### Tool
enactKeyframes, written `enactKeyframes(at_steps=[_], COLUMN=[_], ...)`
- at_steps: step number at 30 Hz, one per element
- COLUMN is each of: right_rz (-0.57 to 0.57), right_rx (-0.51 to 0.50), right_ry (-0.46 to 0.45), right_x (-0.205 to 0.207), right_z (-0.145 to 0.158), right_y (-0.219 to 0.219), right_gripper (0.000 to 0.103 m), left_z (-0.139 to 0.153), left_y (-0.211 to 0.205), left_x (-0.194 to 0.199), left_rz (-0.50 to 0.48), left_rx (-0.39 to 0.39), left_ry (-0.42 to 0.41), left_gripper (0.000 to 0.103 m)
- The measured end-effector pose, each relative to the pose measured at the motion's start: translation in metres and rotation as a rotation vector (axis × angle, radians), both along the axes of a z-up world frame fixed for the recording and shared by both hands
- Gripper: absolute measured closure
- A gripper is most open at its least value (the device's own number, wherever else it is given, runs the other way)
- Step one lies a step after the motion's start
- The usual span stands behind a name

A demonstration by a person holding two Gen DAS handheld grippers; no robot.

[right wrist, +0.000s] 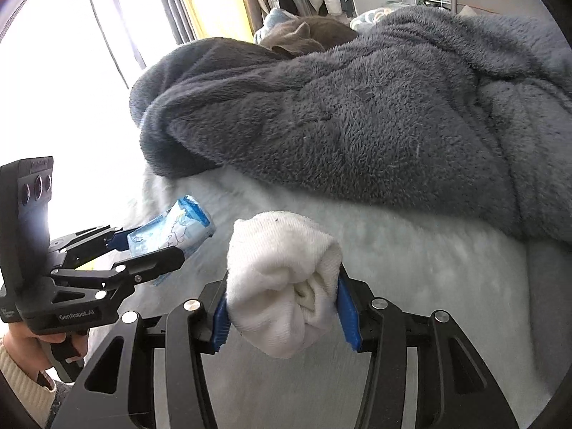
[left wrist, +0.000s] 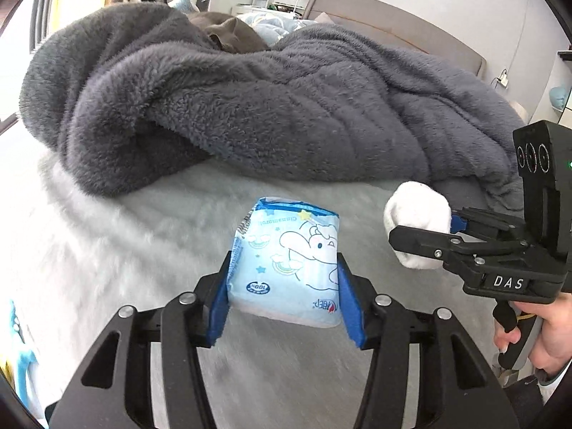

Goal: Collect trash
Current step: 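Carry the diaper pack and sock with both tools over the teal bin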

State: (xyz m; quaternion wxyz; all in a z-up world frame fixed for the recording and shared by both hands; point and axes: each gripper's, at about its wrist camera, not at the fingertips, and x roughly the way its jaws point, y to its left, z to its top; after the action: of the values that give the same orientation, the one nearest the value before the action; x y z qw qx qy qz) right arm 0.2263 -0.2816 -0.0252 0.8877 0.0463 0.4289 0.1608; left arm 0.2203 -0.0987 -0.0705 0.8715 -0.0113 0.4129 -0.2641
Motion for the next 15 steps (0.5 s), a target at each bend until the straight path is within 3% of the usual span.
enactKeyframes(at_steps=[15], right_rz=[0.070], right_rx=[0.051], right_ry=[-0.068], right_x=[-0.053], right_z=[0.033], right_y=[0.047], right_gripper=[0.053], left_z=[0.027], left_y=[0.074], left_x=[-0.072], left_rz=[0.205], left_rx=[0.038], left_ry=[-0.044], left_gripper=[0.048])
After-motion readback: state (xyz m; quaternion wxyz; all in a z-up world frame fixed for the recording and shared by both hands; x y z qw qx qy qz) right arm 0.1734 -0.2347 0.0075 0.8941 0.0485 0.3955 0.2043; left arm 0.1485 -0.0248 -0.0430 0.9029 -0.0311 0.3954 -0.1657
